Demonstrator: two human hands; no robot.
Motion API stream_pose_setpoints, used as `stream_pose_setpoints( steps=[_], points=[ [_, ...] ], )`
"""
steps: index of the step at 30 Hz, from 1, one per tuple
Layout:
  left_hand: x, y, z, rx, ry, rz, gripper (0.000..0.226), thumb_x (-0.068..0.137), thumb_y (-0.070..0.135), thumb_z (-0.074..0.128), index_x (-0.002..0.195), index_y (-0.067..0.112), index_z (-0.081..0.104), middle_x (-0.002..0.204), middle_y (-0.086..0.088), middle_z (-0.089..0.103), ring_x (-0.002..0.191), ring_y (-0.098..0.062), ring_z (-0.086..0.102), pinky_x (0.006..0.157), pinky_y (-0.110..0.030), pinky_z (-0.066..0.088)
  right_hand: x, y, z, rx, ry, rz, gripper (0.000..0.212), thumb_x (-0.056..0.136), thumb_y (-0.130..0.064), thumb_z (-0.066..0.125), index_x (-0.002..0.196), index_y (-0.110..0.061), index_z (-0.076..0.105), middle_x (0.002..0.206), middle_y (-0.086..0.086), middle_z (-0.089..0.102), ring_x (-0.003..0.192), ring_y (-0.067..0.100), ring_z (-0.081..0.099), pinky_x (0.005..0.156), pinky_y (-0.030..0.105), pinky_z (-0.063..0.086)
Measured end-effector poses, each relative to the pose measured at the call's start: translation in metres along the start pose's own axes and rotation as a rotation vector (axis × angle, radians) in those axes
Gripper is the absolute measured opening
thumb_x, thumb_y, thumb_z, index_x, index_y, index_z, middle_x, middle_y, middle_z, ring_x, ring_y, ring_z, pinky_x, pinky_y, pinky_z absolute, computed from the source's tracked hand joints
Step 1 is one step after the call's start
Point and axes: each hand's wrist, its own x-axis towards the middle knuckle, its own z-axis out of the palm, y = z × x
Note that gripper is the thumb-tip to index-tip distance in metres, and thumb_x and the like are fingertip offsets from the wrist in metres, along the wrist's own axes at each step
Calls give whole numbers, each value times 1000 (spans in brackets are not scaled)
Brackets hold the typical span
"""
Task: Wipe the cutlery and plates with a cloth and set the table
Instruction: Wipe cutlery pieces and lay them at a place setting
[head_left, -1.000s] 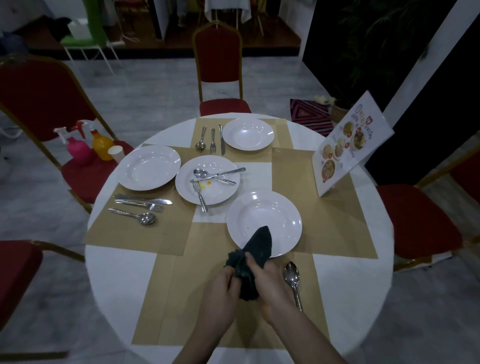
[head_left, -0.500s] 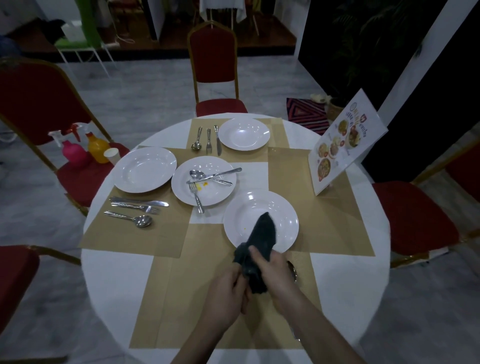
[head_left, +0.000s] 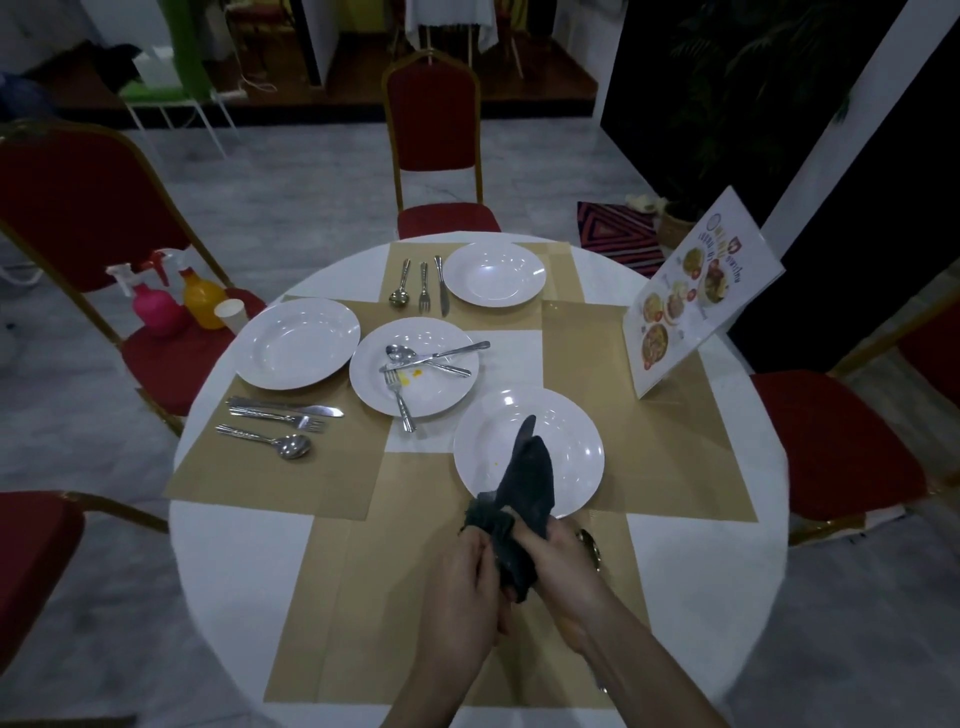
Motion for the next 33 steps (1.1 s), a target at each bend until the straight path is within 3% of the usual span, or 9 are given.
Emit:
stream_pose_setpoints(
  steps=[2, 4, 10, 14, 17, 19, 21, 25, 33],
  points=[
    [-6, 2, 0, -6, -3, 5, 29, 101, 15, 42, 76, 4, 52, 45, -3, 55, 32, -9, 44, 42, -22, 39, 7, -9, -6, 11, 49, -5, 30, 94, -34, 59, 114, -13, 67, 95, 8, 75, 89, 22, 71, 82, 40, 56],
    [-8, 6, 0, -24, 7, 19, 28, 101, 15, 42, 77, 3, 51, 45, -3, 55, 32, -10, 44, 42, -22, 39, 10, -16, -6, -31, 29, -26, 30, 94, -34, 58, 113, -13, 67, 98, 9, 75, 95, 23, 70, 87, 41, 55],
    [1, 11, -7, -31, 25, 43, 27, 101, 10, 40, 75, 7, 47, 47, -5, 57, 33, -11, 47, 38, -21, 38, 3, -18, 6, -37, -29, -33, 27, 96, -33, 56, 108, -13, 70, 91, 16, 73, 79, 29, 68, 67, 36, 49],
    [-6, 13, -1, -63, -52, -13, 24, 101, 14, 40, 83, 5, 52, 63, -10, 66, 38, -19, 50, 38, -23, 40, 10, -23, -4, 34, 49, -13, 29, 95, -33, 58, 108, -10, 68, 92, 11, 75, 85, 25, 71, 70, 34, 53],
    [-2, 19, 2, -35, 4, 8, 24, 99, 6, 41, 77, 7, 50, 53, 5, 64, 36, -9, 51, 38, -18, 39, 0, -19, 3, -26, 19, -24, 28, 96, -32, 56, 103, -8, 69, 74, 11, 71, 59, 19, 64, 49, 27, 44],
    [1, 20, 3, -34, -29, 15, 22, 99, 6, 39, 80, 2, 51, 51, 4, 63, 35, -9, 54, 39, -21, 43, -2, -17, 0, -25, 7, -25, 27, 97, -30, 54, 106, -10, 70, 71, 12, 69, 52, 17, 60, 46, 26, 41],
    [0, 21, 3, -49, -89, 17, 23, 101, 9, 39, 85, -2, 50, 57, -7, 66, 38, -17, 57, 39, -26, 47, 0, -20, -7, -18, 1, -24, 28, 97, -32, 54, 111, -13, 69, 78, 11, 72, 57, 19, 63, 51, 27, 45],
    [-10, 16, 2, -7, -156, 63, 29, 102, 19, 42, 77, 6, 50, 57, -8, 66, 36, -18, 53, 41, -24, 41, 17, -38, -23, 111, 132, -5, 24, 96, -25, 58, 111, -8, 65, 100, 11, 74, 94, 24, 71, 75, 32, 57],
    [-12, 7, -7, 36, -142, 81, 28, 101, 18, 41, 77, 6, 49, 58, -17, 63, 36, -20, 47, 40, -24, 38, 40, -59, -24, 97, 257, -49, 23, 95, -27, 60, 105, -7, 65, 100, 11, 73, 98, 28, 68, 94, 45, 53]
  ],
)
